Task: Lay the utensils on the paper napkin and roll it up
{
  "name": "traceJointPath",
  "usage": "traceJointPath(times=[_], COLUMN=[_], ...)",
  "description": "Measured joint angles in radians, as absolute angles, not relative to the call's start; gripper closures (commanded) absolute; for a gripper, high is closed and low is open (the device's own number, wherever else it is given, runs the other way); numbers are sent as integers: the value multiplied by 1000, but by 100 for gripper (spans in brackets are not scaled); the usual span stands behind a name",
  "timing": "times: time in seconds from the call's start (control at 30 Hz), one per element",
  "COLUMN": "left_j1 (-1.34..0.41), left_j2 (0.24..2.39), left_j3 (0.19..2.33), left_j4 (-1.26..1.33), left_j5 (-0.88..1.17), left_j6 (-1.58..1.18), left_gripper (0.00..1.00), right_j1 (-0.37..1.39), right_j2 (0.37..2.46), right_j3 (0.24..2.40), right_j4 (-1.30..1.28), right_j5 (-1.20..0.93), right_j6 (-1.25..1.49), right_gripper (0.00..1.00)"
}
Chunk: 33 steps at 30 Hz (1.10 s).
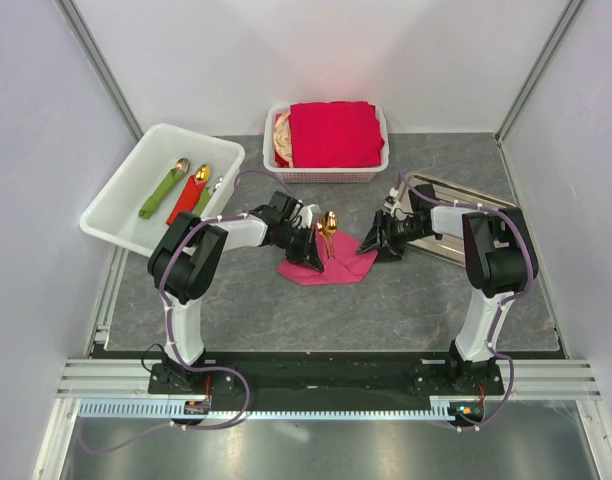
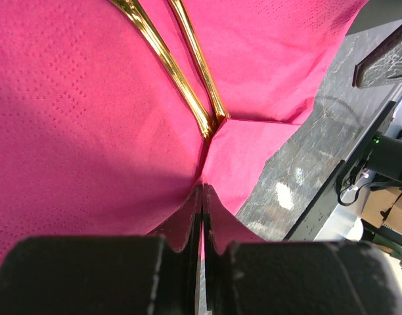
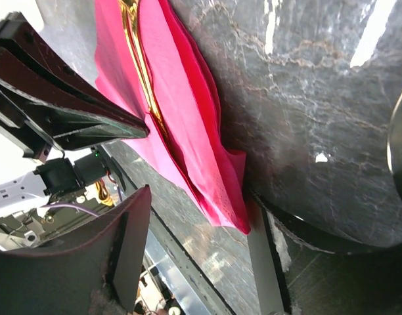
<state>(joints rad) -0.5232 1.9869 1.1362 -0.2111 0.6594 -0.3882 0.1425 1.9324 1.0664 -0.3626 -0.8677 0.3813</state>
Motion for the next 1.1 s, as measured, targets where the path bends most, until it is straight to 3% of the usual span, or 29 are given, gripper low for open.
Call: traceJointPath(times=[0.2, 1.1], left_j1=[-523, -523], left_j2=[1987, 1992], left_j3=[1136, 1140], left_j4=[-211, -211], left_j5=[660, 665], left_j6=[-388, -389], left_gripper=[94, 94], right_j1=[141, 141], right_j2=[1932, 1884], right_j3=[1054, 1054], right_j4=[-385, -397], right_j5=[-876, -875], right_j6=[366, 352], right_gripper=[46, 59])
